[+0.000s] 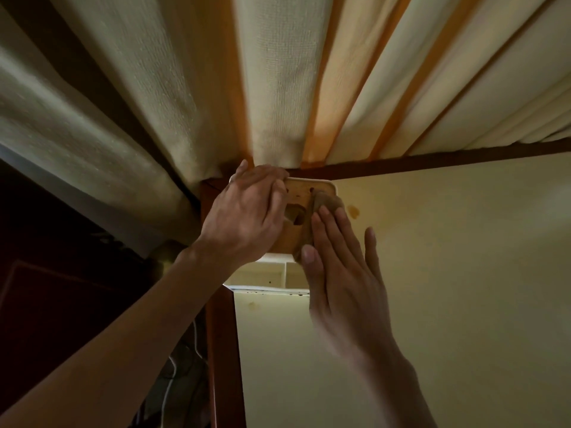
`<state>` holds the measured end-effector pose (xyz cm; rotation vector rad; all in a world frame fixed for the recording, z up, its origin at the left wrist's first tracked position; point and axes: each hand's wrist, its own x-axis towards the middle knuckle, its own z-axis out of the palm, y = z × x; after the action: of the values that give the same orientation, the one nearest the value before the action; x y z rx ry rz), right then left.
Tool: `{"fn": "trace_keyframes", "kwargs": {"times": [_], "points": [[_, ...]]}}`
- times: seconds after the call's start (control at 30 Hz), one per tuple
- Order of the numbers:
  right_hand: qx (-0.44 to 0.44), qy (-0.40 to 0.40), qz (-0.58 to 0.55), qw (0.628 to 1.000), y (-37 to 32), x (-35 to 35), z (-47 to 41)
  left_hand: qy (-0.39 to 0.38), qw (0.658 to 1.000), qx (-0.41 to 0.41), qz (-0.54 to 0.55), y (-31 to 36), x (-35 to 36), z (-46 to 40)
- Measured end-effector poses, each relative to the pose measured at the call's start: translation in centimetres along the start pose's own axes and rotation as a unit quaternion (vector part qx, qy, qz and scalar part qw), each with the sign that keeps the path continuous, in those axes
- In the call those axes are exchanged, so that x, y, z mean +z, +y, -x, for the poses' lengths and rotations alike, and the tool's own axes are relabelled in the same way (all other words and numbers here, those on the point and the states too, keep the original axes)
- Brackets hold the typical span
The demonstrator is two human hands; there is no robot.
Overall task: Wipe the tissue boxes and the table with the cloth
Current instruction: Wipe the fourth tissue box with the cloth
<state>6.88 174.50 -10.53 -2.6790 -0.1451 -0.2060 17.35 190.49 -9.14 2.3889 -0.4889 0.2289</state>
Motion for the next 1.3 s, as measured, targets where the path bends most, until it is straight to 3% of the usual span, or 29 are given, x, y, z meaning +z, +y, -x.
{"fn": "trace_keyframes", "kwargs": {"times": [0.33, 0.63, 1.03, 1.3], "points": [[0.0, -0.044, 0.025, 0.999, 0.3, -0.7, -4.3, 0.01, 1.0, -0.004, -0.023, 0.2, 0.2, -0.2], [-0.004, 0.03, -0.001, 1.0, -0.5, -0.7, 2.4, 0.013, 1.0, -0.012, -0.025, 0.4, 0.2, -0.3], [0.016, 0.001, -0.027, 1.0, 0.9, 0.0, -4.4, -0.006, 0.998, 0.004, -0.063, 0.3, 0.2, -0.2], [-0.007, 0.041, -0.025, 0.999, 0.2, -0.6, 1.8, -0.005, 0.999, -0.011, -0.052, 0.4, 0.2, -0.2]]}}
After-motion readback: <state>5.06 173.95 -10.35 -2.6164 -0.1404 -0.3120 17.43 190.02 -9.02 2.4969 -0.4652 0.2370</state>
